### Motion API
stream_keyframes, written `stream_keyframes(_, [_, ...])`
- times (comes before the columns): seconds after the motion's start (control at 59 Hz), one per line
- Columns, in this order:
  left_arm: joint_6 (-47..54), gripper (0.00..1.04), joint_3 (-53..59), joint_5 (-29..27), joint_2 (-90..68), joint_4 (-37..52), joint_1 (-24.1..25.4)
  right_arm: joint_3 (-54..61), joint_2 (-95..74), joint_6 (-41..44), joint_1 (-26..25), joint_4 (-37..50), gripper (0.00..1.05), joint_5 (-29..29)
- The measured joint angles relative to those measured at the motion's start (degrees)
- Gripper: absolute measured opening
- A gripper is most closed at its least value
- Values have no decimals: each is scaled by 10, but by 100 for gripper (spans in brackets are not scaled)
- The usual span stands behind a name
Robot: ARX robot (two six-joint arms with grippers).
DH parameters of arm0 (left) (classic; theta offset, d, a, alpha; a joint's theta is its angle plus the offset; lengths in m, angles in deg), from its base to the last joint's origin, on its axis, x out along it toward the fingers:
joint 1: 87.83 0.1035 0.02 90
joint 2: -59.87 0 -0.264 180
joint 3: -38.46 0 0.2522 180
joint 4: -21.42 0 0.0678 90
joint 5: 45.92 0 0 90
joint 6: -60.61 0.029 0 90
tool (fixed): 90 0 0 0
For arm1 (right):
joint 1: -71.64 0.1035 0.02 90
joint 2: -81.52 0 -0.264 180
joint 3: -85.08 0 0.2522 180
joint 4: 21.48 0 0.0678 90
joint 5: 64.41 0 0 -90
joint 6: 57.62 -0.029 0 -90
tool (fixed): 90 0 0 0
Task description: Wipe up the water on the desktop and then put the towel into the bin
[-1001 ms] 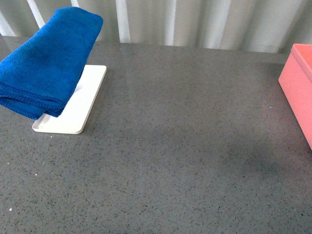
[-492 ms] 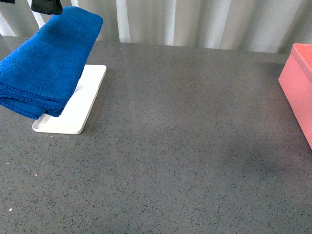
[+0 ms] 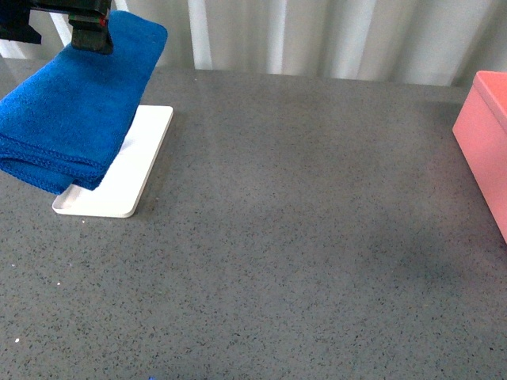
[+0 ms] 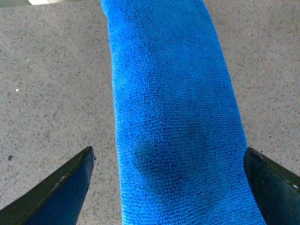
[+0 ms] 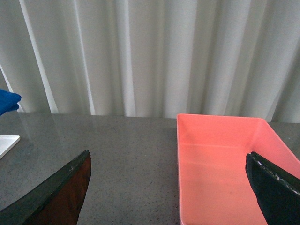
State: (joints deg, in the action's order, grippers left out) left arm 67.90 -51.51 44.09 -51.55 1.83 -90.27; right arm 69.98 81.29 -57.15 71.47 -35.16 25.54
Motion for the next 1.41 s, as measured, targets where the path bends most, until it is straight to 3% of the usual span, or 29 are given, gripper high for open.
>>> stream_keyframes(0.526, [-3,98,0,-16,-36,28,-4,0,0,0,0,0,98,0])
stream_keyframes(0.662, [-5,64,3,-10,-36,30,-3,0,0,0,0,0,98,0])
stream_keyframes(1.018, [-15,5,9,15,-28,36,0,0,0,0,0,0,98,0])
stream_keyframes(1.408, [-81,4,35,118,57,79,-8,0,0,0,0,0,98,0])
